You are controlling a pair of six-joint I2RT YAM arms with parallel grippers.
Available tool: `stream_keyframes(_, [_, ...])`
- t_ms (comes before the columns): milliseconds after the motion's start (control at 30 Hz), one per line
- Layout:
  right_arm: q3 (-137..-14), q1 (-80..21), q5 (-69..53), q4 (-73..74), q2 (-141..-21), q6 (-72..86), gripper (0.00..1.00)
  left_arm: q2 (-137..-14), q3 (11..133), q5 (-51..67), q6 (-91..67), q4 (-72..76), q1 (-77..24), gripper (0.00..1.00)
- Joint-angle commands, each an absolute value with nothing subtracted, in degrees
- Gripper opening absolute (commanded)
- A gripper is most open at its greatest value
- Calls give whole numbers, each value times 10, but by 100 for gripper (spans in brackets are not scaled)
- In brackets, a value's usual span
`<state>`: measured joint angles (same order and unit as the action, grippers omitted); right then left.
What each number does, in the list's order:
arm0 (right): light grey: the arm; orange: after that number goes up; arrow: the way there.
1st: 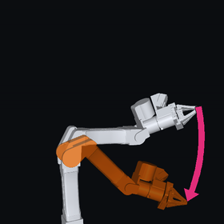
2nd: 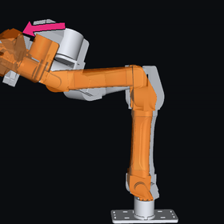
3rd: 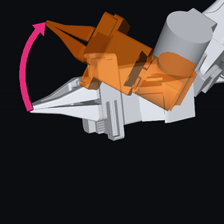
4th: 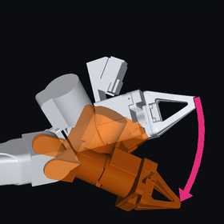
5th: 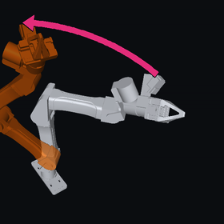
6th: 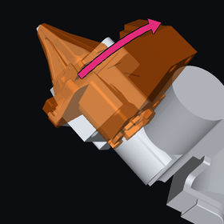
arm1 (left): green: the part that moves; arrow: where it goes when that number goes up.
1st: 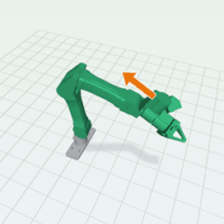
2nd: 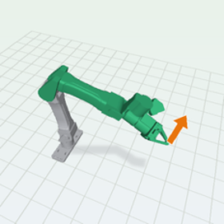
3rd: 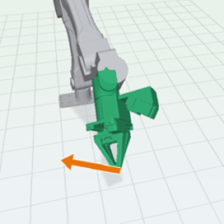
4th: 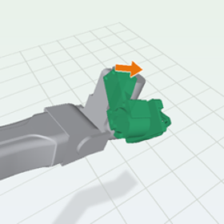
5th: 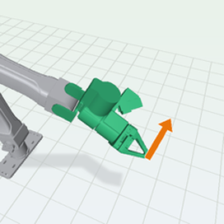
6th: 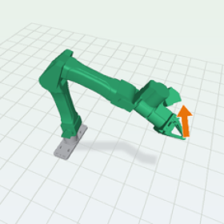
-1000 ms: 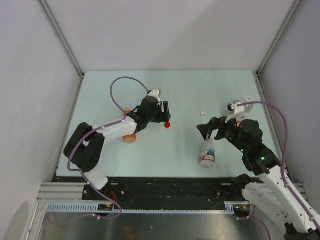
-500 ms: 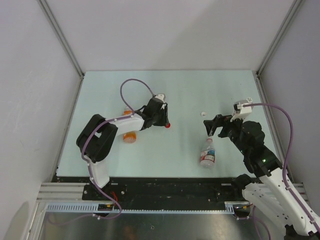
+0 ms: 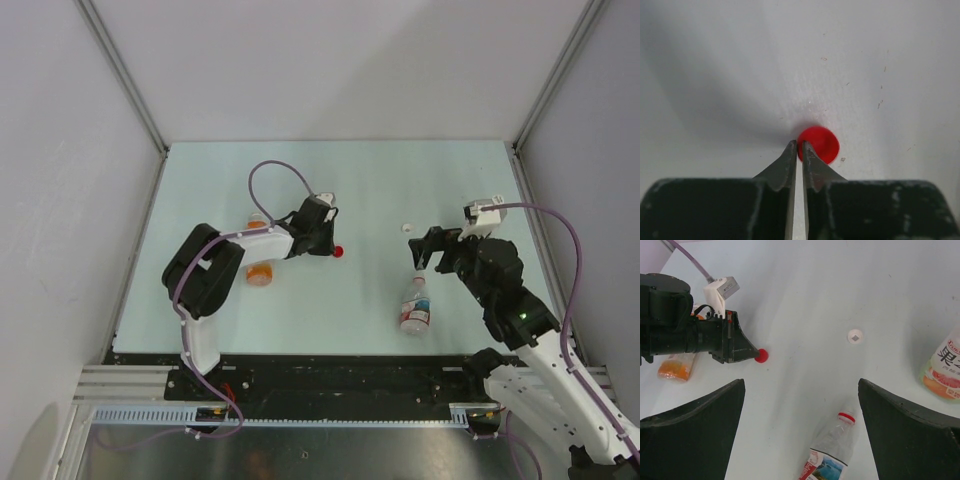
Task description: Screw on the bottle caps
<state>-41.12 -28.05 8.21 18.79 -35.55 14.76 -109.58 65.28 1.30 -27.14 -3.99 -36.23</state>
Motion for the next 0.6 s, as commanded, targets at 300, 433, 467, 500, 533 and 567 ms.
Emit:
stream_keyframes(300, [-414, -281, 63, 173, -373, 141, 99, -1072, 668, 33, -257, -42, -359, 0])
stream_keyframes(433, [-414, -282, 17, 158, -392, 155, 99, -995, 636, 19, -250, -23, -366, 0])
stream_keyframes(467, [-414, -282, 4, 154, -396, 159, 99, -967, 617, 10, -247, -13, -370, 0])
stream_keyframes(500, [-414, -282, -7, 151, -399, 163, 99, -933, 590, 6, -242, 14, -373, 0])
stream_keyframes(533, [-414, -283, -17, 147, -402, 168, 99, -894, 556, 7, -238, 51, -375, 0])
stream_keyframes(567, [-414, -284, -26, 142, -405, 174, 99, -856, 521, 16, -234, 92, -377, 0])
